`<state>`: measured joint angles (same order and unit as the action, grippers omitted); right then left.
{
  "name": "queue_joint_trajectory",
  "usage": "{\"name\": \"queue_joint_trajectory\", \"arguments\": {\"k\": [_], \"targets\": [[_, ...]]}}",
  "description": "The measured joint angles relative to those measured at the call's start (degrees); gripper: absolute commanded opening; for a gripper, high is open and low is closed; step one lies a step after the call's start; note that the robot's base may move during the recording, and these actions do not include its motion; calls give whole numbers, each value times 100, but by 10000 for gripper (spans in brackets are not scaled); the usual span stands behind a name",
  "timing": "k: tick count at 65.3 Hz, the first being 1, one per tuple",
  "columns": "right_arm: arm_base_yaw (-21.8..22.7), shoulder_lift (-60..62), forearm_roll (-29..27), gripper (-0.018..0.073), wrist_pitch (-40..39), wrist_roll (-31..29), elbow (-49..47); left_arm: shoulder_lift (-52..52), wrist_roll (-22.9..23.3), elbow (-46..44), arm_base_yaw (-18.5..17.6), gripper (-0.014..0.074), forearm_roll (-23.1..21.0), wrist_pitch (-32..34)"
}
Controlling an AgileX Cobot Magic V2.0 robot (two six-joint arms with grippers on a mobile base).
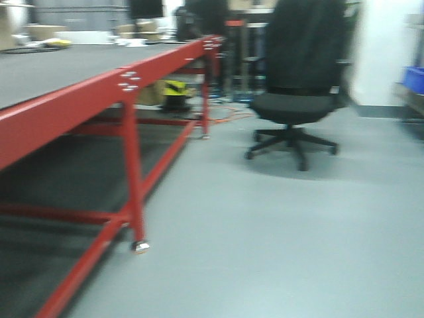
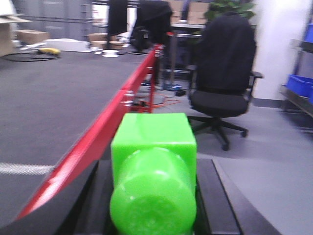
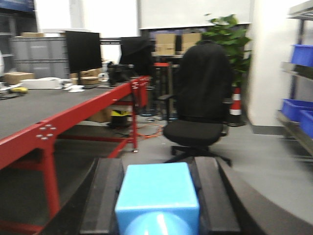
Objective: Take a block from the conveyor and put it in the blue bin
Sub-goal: 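Drive the base away from the belt toward the blue bin shelf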
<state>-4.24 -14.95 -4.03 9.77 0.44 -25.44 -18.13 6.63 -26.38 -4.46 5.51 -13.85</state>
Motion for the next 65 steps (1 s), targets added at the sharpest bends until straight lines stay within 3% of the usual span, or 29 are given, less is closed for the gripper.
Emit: {"name": "queue_joint_trajectory", "arguments": {"k": [65], "targets": [[0,0,0,-160,0,-10,0,0,0,0,0,-111,0,0]]}}
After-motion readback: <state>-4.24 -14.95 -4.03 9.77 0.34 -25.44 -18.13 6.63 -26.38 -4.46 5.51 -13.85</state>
